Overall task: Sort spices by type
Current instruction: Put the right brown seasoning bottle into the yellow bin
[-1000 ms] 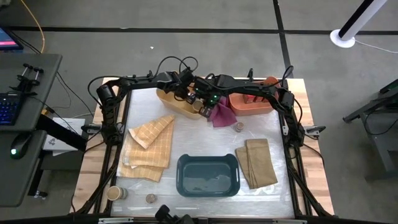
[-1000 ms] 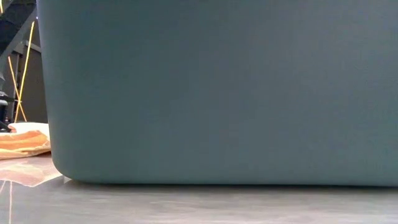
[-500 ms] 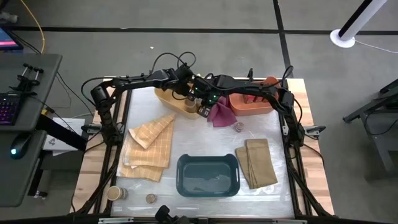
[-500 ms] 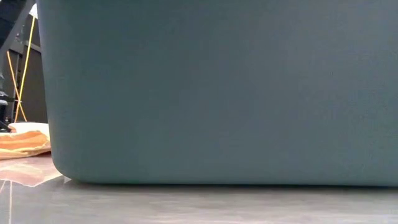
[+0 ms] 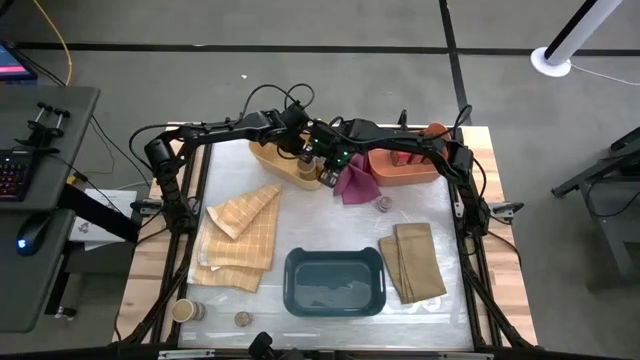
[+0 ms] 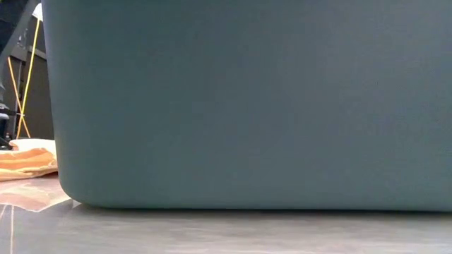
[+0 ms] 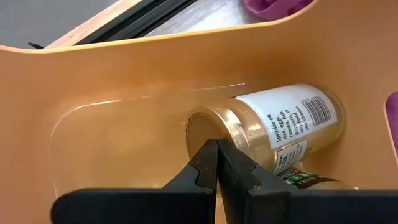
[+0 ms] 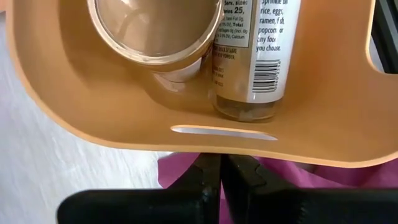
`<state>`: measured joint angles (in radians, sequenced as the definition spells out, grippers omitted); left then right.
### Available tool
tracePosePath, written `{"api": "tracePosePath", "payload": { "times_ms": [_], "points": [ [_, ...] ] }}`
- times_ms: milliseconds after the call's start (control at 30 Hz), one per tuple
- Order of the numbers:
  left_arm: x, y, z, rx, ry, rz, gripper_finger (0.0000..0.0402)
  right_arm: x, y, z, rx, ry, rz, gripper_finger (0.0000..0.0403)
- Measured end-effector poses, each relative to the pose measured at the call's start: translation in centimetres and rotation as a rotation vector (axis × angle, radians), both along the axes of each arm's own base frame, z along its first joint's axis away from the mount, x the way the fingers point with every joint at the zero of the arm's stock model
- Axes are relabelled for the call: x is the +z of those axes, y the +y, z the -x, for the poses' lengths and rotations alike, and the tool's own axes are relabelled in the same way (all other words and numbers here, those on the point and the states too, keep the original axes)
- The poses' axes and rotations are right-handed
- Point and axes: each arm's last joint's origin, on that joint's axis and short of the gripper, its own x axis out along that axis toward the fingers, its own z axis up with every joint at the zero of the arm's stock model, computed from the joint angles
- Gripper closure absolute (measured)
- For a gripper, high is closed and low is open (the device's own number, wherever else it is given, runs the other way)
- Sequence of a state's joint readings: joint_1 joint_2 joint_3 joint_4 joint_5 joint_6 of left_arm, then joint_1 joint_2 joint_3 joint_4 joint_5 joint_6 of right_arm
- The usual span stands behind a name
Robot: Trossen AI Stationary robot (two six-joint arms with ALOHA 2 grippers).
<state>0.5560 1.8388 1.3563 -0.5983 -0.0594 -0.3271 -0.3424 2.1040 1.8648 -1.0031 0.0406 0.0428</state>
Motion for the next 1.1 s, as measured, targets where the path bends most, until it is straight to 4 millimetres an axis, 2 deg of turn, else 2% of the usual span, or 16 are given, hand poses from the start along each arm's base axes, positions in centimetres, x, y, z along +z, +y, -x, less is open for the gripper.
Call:
{"api": "tracePosePath", "payload": {
  "times_ms": [267, 633, 1100],
  "points": [
    [0.7, 0.0, 0.0, -0.017, -0.026, -0.027, 0.0401, 0.4, 0.0, 0.1, 0.074, -0.003, 0.029, 0.0403],
    [1.5, -0.2, -0.8, -0.047, -0.14, -0.022, 0.0401, 4.3, -0.6, 1.6, 0.124, -0.13, 0.031, 0.0403],
    [2.0, -0.8, -1.9, -0.086, -0.293, 0.055, 0.0401, 10.2, -2.4, 5.7, 0.055, -0.262, 0.114, 0.0403]
  ]
}}
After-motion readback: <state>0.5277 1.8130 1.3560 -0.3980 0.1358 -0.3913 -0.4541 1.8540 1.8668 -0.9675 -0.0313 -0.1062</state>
